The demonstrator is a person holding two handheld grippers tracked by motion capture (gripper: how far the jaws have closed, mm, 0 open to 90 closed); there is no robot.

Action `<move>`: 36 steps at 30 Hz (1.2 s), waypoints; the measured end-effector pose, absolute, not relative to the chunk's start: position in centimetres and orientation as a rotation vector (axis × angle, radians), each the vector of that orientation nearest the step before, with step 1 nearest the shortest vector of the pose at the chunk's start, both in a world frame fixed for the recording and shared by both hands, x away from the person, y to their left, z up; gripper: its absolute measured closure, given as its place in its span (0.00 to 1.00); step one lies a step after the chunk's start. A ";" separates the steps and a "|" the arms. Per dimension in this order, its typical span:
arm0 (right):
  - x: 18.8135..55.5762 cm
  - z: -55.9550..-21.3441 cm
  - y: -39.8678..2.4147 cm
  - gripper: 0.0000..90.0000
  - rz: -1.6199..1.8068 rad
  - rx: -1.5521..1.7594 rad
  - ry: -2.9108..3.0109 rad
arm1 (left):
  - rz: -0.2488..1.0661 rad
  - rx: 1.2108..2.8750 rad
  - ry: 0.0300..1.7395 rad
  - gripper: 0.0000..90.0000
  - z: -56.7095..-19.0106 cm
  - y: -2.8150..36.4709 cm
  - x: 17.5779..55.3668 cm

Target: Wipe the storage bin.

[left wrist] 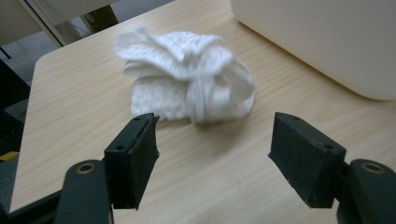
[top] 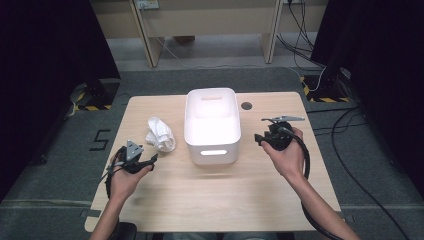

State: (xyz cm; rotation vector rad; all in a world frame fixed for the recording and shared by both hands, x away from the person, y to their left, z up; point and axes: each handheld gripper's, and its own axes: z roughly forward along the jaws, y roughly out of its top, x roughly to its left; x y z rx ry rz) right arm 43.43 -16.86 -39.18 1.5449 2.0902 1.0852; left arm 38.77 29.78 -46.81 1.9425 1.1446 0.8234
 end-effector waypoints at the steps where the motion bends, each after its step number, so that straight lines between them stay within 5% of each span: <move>1: 43.3 -39.2 -17.0 0.63 1.086 1.543 2.089 | 0.826 1.930 1.153 0.34 -46.8 30.1 38.4; 16: 38.5 -40.9 -20.2 0.61 1.068 1.579 2.090 | 0.826 1.844 1.229 0.36 -48.9 32.5 32.5; 36: 35.2 -44.1 -22.0 0.60 1.034 1.642 2.087 | 0.868 1.812 1.232 0.39 -50.6 32.7 31.2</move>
